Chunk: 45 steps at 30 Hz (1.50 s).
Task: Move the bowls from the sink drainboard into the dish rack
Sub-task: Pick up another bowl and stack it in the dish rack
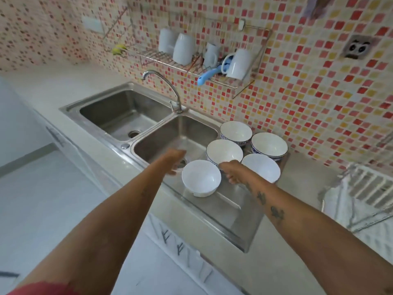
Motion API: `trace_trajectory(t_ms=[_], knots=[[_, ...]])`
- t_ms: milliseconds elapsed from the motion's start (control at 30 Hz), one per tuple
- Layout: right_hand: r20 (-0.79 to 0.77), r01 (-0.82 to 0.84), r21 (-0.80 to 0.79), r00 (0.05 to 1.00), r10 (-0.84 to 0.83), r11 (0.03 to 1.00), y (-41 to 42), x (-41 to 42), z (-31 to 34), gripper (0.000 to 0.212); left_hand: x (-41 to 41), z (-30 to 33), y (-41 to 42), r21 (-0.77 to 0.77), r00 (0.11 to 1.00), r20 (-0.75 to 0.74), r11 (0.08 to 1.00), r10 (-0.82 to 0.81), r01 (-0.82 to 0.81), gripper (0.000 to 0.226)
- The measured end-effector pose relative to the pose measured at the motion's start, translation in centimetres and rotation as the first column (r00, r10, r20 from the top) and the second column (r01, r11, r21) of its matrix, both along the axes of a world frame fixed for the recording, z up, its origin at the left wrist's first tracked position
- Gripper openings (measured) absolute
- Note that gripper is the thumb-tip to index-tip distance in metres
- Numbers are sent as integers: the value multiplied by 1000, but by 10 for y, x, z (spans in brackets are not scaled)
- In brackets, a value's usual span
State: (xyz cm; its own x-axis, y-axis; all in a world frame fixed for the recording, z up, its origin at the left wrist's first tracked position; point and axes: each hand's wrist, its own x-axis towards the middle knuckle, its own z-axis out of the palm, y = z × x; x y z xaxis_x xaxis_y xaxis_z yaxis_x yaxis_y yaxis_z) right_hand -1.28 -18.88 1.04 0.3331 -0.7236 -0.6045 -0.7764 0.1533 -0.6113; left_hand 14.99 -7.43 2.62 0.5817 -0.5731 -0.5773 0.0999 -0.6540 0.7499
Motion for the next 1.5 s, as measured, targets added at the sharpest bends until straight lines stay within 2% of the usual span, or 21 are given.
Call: trace_trajectory(t_ms=[100, 200, 333, 433, 567, 833, 933, 1033, 1200, 1300, 1433, 1500], knots=[[-37, -4, 42, 999, 6, 999, -5, -3, -28, 34, 1, -38, 4, 96, 996, -80, 994, -39, 46, 18], [18, -1, 119, 1000, -1, 993, -6, -3, -46, 43, -3, -59, 1, 73, 994, -104, 997, -14, 22, 8], [56, 10, 251, 998, -25, 968, -5, 5, -69, 49, -11, -76, -8, 32, 996, -87, 999, 18, -15, 18], [112, 57, 243, 990, -87, 968, 3, 10, -78, 36, -13, -85, -9, 23, 997, -65, 999, -35, 37, 33], [170, 77, 219, 979, -115, 973, 7, 12, -84, 41, -15, -86, -8, 32, 997, -25, 997, -67, 68, 43], [291, 110, 268, 938, -190, 957, 15, 7, -73, 49, -14, -68, 5, -19, 991, -112, 998, -68, 67, 35], [323, 81, 266, 931, -168, 961, 21, 1, -58, 48, -13, -58, 12, -47, 988, -136, 996, -80, 74, 41], [360, 60, 217, 923, -137, 974, 26, -6, -34, 48, -15, -40, 13, -77, 984, -170, 996, -58, 46, 45], [342, 33, -48, 940, -15, 998, 17, -25, 21, 46, -34, 17, -1, -217, 982, -186, 973, 33, -74, 29], [395, 99, -123, 918, -43, 987, 6, -48, 64, 50, -57, 62, -14, -324, 973, -229, 941, 21, -97, 27], [484, 250, -294, 871, -82, 922, -4, -95, 142, 60, -97, 127, -37, -520, 945, -300, 853, -132, -46, 40], [523, 302, -379, 850, -67, 875, -7, -126, 184, 63, -125, 162, -50, -614, 931, -298, 789, -213, -16, 31]])
